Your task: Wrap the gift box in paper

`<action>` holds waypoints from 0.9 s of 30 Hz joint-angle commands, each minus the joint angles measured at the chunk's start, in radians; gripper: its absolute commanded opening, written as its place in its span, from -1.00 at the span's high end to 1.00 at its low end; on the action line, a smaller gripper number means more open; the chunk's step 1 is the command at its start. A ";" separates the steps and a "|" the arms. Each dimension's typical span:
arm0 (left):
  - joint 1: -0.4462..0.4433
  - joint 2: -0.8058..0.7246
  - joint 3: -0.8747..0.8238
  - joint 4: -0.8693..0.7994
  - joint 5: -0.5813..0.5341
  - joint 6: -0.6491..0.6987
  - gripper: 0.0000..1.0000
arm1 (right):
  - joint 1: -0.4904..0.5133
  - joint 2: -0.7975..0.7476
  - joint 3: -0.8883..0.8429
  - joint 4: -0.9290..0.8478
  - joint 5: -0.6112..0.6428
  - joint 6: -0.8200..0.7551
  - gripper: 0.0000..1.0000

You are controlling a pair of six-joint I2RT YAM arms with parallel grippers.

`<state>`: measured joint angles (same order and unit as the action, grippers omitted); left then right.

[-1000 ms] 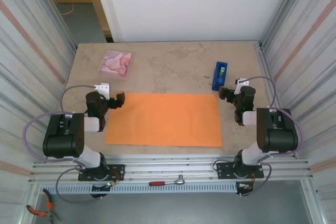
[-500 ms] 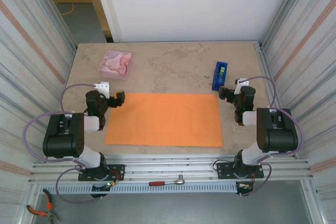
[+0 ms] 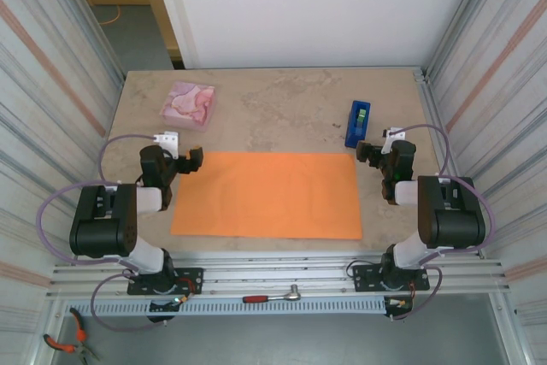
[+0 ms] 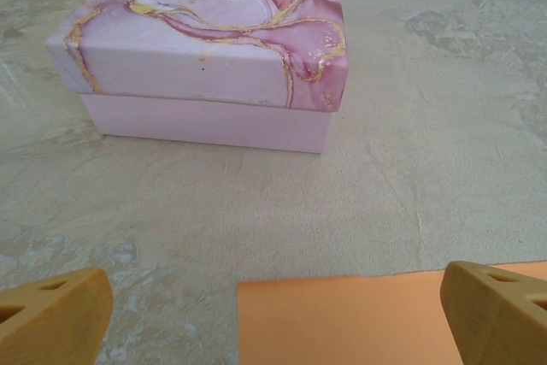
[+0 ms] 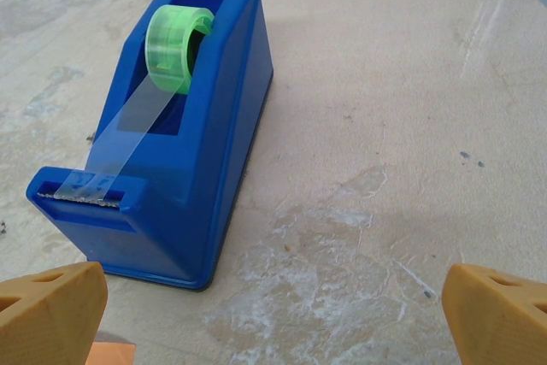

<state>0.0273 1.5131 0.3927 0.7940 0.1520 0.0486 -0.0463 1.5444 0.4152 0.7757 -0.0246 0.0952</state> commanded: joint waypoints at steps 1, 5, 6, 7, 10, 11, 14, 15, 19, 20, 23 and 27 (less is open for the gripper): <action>-0.026 0.001 0.029 -0.020 -0.051 0.021 -0.97 | -0.009 -0.003 0.010 -0.006 -0.011 -0.008 -0.98; -0.023 -0.013 0.027 -0.017 -0.038 0.021 -0.97 | -0.003 -0.017 0.009 -0.003 0.027 -0.003 -0.98; -0.023 -0.036 0.044 -0.062 -0.032 0.023 -0.98 | 0.006 -0.052 0.025 -0.057 0.066 0.003 -0.98; -0.023 -0.071 0.067 -0.128 -0.028 0.027 -0.97 | 0.009 -0.101 0.055 -0.159 0.083 0.002 -0.98; -0.016 -0.156 0.123 -0.287 -0.051 0.010 -0.97 | 0.022 -0.227 0.151 -0.393 0.179 0.050 -0.98; -0.012 -0.175 0.136 -0.314 -0.066 -0.005 -0.98 | 0.022 -0.259 0.179 -0.462 0.201 0.080 -0.98; 0.045 -0.213 0.204 -0.418 -0.059 -0.122 -0.97 | 0.027 -0.351 0.239 -0.605 0.278 0.201 -0.98; 0.066 -0.208 0.242 -0.461 -0.047 -0.158 -0.97 | 0.020 -0.383 0.244 -0.642 0.272 0.258 -0.98; 0.118 -0.120 0.413 -0.592 -0.013 -0.214 -0.97 | -0.052 -0.487 0.251 -0.761 0.154 0.496 -0.98; 0.125 -0.083 0.467 -0.619 -0.012 -0.221 -0.97 | -0.067 -0.499 0.256 -0.784 0.117 0.524 -0.98; 0.145 0.042 0.627 -0.690 0.032 -0.231 -0.97 | -0.073 -0.515 0.261 -0.820 0.015 0.538 -0.98; 0.157 0.230 0.865 -0.800 0.102 -0.224 -0.97 | -0.065 -0.497 0.287 -0.859 -0.146 0.503 -0.98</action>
<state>0.1730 1.6566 1.1416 0.1284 0.1833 -0.1566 -0.1173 1.0409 0.6659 0.0025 -0.0204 0.5640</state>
